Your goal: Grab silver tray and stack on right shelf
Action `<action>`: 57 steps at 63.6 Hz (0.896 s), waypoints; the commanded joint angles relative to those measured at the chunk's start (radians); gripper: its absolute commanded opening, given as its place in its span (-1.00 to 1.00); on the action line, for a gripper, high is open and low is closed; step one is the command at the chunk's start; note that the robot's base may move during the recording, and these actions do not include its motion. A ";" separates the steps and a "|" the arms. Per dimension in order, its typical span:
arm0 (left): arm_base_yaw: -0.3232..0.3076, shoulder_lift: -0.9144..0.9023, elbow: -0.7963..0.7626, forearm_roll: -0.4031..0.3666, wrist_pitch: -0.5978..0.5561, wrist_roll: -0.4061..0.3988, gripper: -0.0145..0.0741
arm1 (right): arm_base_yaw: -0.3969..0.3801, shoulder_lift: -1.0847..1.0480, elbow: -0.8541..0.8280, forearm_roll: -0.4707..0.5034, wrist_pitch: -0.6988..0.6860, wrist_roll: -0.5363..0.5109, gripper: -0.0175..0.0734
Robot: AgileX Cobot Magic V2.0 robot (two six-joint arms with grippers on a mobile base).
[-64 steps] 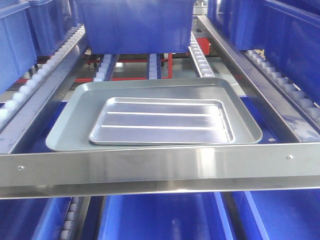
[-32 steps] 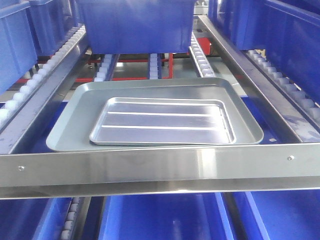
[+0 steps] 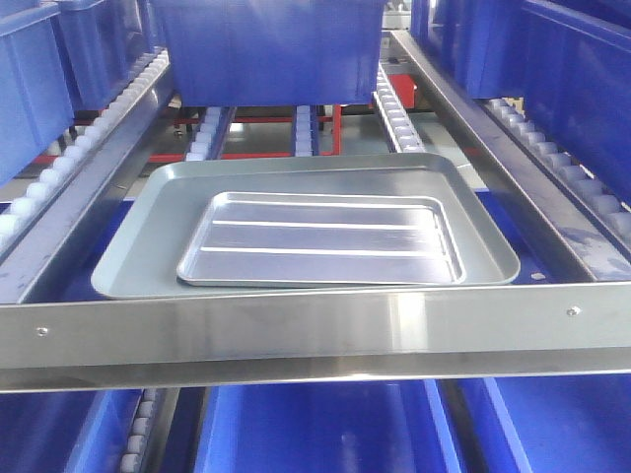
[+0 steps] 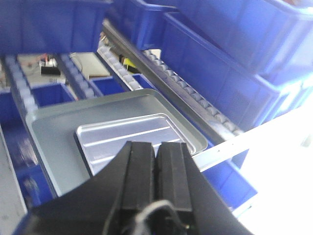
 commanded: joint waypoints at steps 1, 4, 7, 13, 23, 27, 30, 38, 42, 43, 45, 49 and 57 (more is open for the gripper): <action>0.041 -0.013 -0.001 -0.049 -0.107 0.092 -0.88 | 0.001 0.011 -0.026 -0.028 -0.079 -0.007 -0.49; 0.097 -0.033 0.026 -0.068 -0.123 0.092 -0.88 | 0.001 0.011 -0.026 -0.028 -0.079 -0.007 -0.49; 0.178 -0.055 0.058 -0.097 -0.143 0.092 -0.88 | 0.001 0.011 -0.026 -0.028 -0.079 -0.007 -0.49; 0.372 -0.116 0.130 -0.145 -0.158 0.092 -0.88 | 0.001 0.011 -0.026 -0.028 -0.079 -0.007 -0.49; 0.614 -0.237 0.260 -0.162 -0.158 0.092 -0.88 | 0.001 0.011 -0.026 -0.028 -0.079 -0.007 -0.49; 0.673 -0.239 0.317 -0.167 -0.205 0.092 -0.88 | 0.001 0.011 -0.026 -0.028 -0.079 -0.007 -0.49; 0.702 -0.238 0.371 -0.167 -0.277 0.092 -0.88 | 0.001 0.011 -0.026 -0.028 -0.079 -0.007 -0.49; 0.704 -0.238 0.523 -0.120 -0.546 0.092 -0.88 | 0.001 0.011 -0.026 -0.028 -0.075 -0.007 -0.49; 0.694 -0.242 0.505 -0.103 -0.460 0.092 -0.88 | 0.001 0.011 -0.026 -0.028 -0.077 -0.007 -0.49; 0.695 -0.242 0.507 -0.103 -0.460 0.092 -0.88 | 0.001 0.011 -0.026 -0.028 -0.077 -0.007 -0.49; 0.689 -0.242 0.515 -0.106 -0.473 0.092 -0.88 | 0.001 0.011 -0.026 -0.028 -0.077 -0.007 -0.49; 0.689 -0.242 0.515 -0.107 -0.462 0.092 -0.88 | 0.001 0.011 -0.026 -0.028 -0.075 -0.007 -0.49; 0.689 -0.242 0.515 -0.107 -0.462 0.092 -0.88 | 0.001 0.011 -0.026 -0.028 -0.075 -0.007 -0.49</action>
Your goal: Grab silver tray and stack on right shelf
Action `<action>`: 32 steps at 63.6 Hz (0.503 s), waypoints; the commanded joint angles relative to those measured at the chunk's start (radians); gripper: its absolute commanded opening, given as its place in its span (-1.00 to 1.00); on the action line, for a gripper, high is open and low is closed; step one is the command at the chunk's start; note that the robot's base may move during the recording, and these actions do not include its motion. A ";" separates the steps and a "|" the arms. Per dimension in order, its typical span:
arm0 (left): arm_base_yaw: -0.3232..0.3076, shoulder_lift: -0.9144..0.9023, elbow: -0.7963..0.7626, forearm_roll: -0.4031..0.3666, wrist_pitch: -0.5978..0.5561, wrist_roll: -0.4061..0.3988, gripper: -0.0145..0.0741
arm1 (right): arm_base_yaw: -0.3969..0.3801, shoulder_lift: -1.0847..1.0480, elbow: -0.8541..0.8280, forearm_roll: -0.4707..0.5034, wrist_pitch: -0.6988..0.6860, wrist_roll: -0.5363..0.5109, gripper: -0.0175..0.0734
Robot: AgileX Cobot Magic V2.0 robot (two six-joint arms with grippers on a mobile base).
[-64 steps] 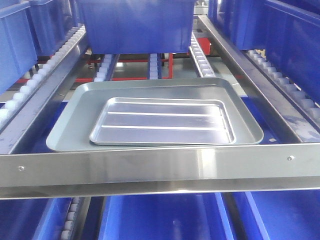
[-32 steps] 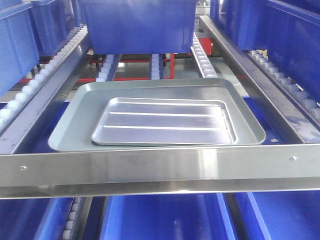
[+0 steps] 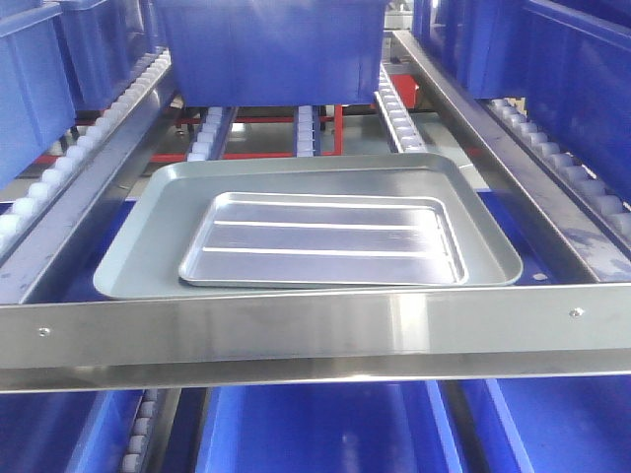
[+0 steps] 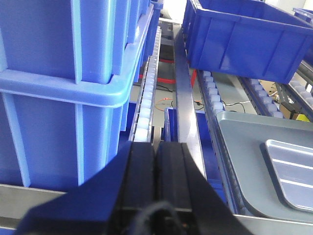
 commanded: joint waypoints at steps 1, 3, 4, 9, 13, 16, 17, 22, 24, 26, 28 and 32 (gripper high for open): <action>-0.009 -0.016 0.021 0.003 -0.092 0.003 -0.88 | 0.001 0.011 -0.026 -0.028 -0.081 -0.007 -0.49; -0.009 -0.016 0.021 0.003 -0.092 0.003 -0.88 | 0.001 0.011 -0.026 -0.028 -0.081 -0.007 -0.49; -0.009 -0.016 0.021 0.003 -0.092 0.003 -0.88 | 0.001 0.011 -0.026 -0.028 -0.081 -0.007 -0.49; -0.009 -0.016 0.021 0.003 -0.092 0.003 -0.88 | 0.001 0.011 -0.026 -0.028 -0.081 -0.007 -0.49; -0.009 -0.016 0.021 0.003 -0.092 0.003 -0.88 | 0.001 0.011 -0.026 -0.028 -0.081 -0.007 -0.49; -0.009 -0.016 0.021 0.003 -0.092 0.003 -0.88 | 0.001 0.011 -0.026 -0.028 -0.081 -0.007 -0.49; -0.009 -0.016 0.021 0.003 -0.092 0.003 -0.88 | 0.001 0.011 -0.026 -0.028 -0.081 -0.007 -0.49; -0.009 -0.016 0.021 0.003 -0.092 0.003 -0.88 | 0.001 0.011 -0.026 -0.028 -0.081 -0.007 -0.49; -0.009 -0.016 0.021 0.003 -0.092 0.003 -0.88 | 0.001 0.011 -0.026 -0.028 -0.081 -0.007 -0.49; -0.009 -0.016 0.021 0.003 -0.092 0.003 -0.88 | 0.001 0.011 -0.026 -0.028 -0.081 -0.007 -0.49; -0.009 -0.016 0.021 0.003 -0.092 0.003 -0.88 | 0.001 0.011 -0.026 -0.028 -0.081 -0.007 -0.49; -0.009 -0.016 0.021 0.003 -0.092 0.003 -0.88 | 0.001 0.011 -0.026 -0.028 -0.081 -0.007 -0.49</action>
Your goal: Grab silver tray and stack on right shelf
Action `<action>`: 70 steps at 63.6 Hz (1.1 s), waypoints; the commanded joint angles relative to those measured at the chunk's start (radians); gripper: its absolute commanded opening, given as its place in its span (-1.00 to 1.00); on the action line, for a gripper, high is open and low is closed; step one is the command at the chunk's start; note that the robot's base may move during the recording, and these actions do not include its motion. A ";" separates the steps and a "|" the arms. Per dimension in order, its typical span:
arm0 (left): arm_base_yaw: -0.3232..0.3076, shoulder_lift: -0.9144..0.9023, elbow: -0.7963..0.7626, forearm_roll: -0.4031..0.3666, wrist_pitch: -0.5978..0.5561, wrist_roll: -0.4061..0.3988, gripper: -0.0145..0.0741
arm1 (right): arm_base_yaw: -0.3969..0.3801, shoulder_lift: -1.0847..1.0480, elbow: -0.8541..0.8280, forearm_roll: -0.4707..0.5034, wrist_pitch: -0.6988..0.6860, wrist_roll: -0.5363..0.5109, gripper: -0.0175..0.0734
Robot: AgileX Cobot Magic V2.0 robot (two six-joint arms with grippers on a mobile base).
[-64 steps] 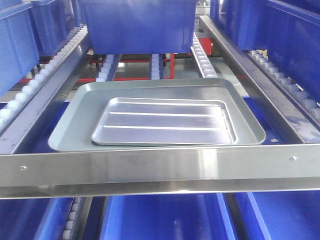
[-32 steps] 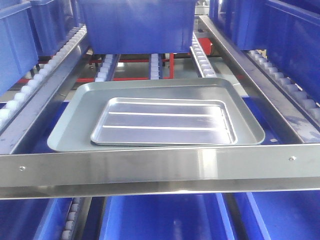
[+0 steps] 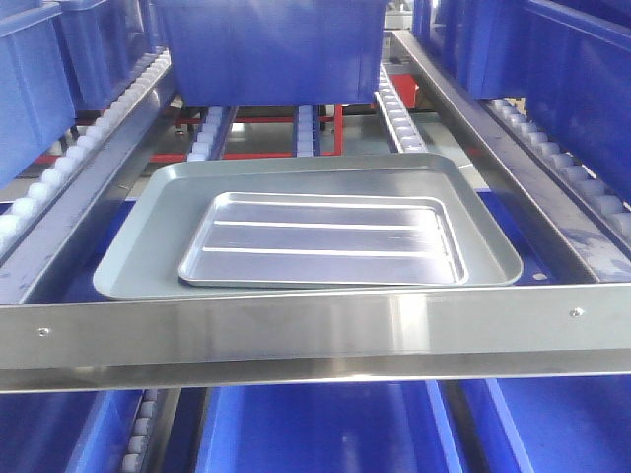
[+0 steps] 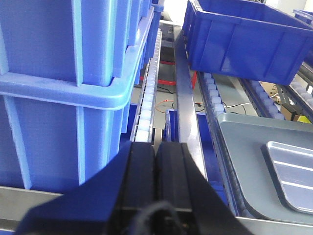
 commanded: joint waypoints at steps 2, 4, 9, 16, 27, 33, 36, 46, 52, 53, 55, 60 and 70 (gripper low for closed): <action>-0.009 -0.016 0.019 -0.001 -0.086 0.003 -0.88 | 0.001 0.011 -0.026 -0.028 -0.079 -0.007 -0.49; -0.009 -0.016 0.019 -0.001 -0.086 0.003 -0.88 | 0.001 0.011 -0.026 -0.033 -0.077 -0.007 -0.49; -0.009 -0.016 0.019 -0.001 -0.086 0.003 -0.88 | 0.001 0.011 -0.026 -0.035 -0.083 -0.007 -0.49; -0.009 -0.016 0.019 -0.001 -0.086 0.003 -0.88 | 0.001 0.011 -0.026 -0.035 -0.085 -0.007 -0.49; -0.009 -0.016 0.019 -0.001 -0.086 0.003 -0.88 | -0.004 0.011 -0.026 -0.035 -0.088 -0.007 -0.49; -0.009 -0.016 0.019 -0.001 -0.086 0.003 -0.88 | -0.043 0.011 -0.024 -0.034 -0.090 -0.023 -0.49; -0.009 -0.016 0.019 -0.001 -0.086 0.003 -0.88 | -0.077 0.011 -0.013 -0.029 -0.106 -0.040 -0.49; -0.009 -0.016 0.019 -0.001 -0.086 0.003 -0.88 | -0.264 -0.021 0.115 0.109 -0.274 -0.219 -0.49; -0.009 -0.016 0.019 -0.001 -0.086 0.003 -0.88 | -0.373 -0.074 0.223 0.193 -0.346 -0.303 -0.49; -0.009 -0.016 0.019 -0.001 -0.086 0.003 -0.88 | -0.391 -0.087 0.245 0.205 -0.354 -0.313 -0.49; -0.009 -0.016 0.019 -0.001 -0.086 0.003 -0.88 | -0.418 -0.111 0.283 0.221 -0.369 -0.322 -0.49; -0.009 -0.016 0.019 -0.001 -0.086 0.003 -0.88 | -0.470 -0.171 0.371 0.241 -0.410 -0.327 -0.49; -0.009 -0.016 0.019 -0.001 -0.086 0.003 -0.88 | -0.542 -0.245 0.531 0.280 -0.549 -0.328 -0.49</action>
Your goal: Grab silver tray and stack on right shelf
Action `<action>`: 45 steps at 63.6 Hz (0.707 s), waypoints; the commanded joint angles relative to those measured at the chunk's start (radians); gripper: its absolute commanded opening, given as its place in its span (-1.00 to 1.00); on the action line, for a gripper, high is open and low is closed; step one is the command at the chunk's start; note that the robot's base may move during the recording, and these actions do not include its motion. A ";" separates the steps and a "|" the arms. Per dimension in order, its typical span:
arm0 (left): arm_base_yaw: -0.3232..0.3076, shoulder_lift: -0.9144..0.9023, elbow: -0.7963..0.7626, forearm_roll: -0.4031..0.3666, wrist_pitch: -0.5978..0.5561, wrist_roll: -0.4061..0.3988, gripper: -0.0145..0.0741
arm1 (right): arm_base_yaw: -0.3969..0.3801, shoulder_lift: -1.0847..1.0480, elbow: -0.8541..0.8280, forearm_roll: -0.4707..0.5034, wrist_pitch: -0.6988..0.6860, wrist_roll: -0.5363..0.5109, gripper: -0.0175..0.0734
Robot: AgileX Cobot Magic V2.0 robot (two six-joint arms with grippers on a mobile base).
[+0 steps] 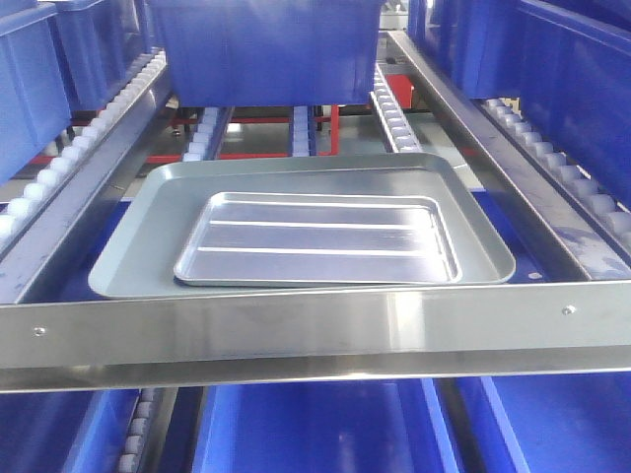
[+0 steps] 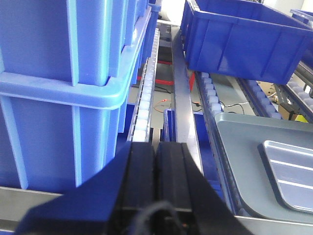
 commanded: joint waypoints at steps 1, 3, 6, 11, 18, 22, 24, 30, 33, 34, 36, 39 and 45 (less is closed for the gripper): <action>-0.009 -0.016 0.019 -0.001 -0.086 0.003 -0.88 | -0.029 -0.023 0.041 0.031 -0.196 -0.014 -0.49; -0.009 -0.016 0.019 -0.001 -0.086 0.003 -0.88 | -0.034 -0.026 0.066 0.047 -0.238 -0.014 -0.49; -0.009 -0.014 0.019 -0.001 -0.086 0.003 -0.88 | -0.034 -0.026 0.059 0.062 -0.208 -0.014 -0.49; -0.009 -0.014 0.019 -0.001 -0.086 0.003 -0.88 | -0.035 -0.026 0.060 0.062 -0.214 -0.014 -0.49; -0.009 -0.014 0.019 -0.001 -0.086 0.003 -0.88 | -0.035 -0.026 0.060 0.062 -0.214 -0.014 -0.49; -0.009 -0.014 0.019 -0.001 -0.086 0.003 -0.88 | -0.035 -0.026 0.060 0.062 -0.214 -0.014 -0.49; -0.009 -0.014 0.019 -0.001 -0.086 0.003 -0.88 | -0.035 -0.026 0.060 0.062 -0.214 -0.014 -0.49; -0.009 -0.014 0.019 -0.001 -0.086 0.003 -0.88 | -0.035 -0.025 0.059 0.062 -0.214 -0.014 -0.49; -0.009 -0.014 0.019 -0.001 -0.086 0.003 -0.88 | -0.035 -0.025 0.059 0.062 -0.214 -0.014 -0.49; -0.009 -0.014 0.019 -0.001 -0.086 0.003 -0.88 | -0.035 -0.025 0.059 0.062 -0.214 -0.014 -0.49; -0.009 -0.014 0.019 -0.001 -0.086 0.003 -0.88 | -0.035 -0.025 0.059 0.062 -0.214 -0.014 -0.49; -0.009 -0.014 0.019 -0.001 -0.086 0.003 -0.88 | -0.035 -0.025 0.059 0.062 -0.214 -0.014 -0.49; -0.009 -0.014 0.019 -0.001 -0.086 0.003 -0.88 | -0.035 -0.025 0.059 0.062 -0.214 -0.014 -0.49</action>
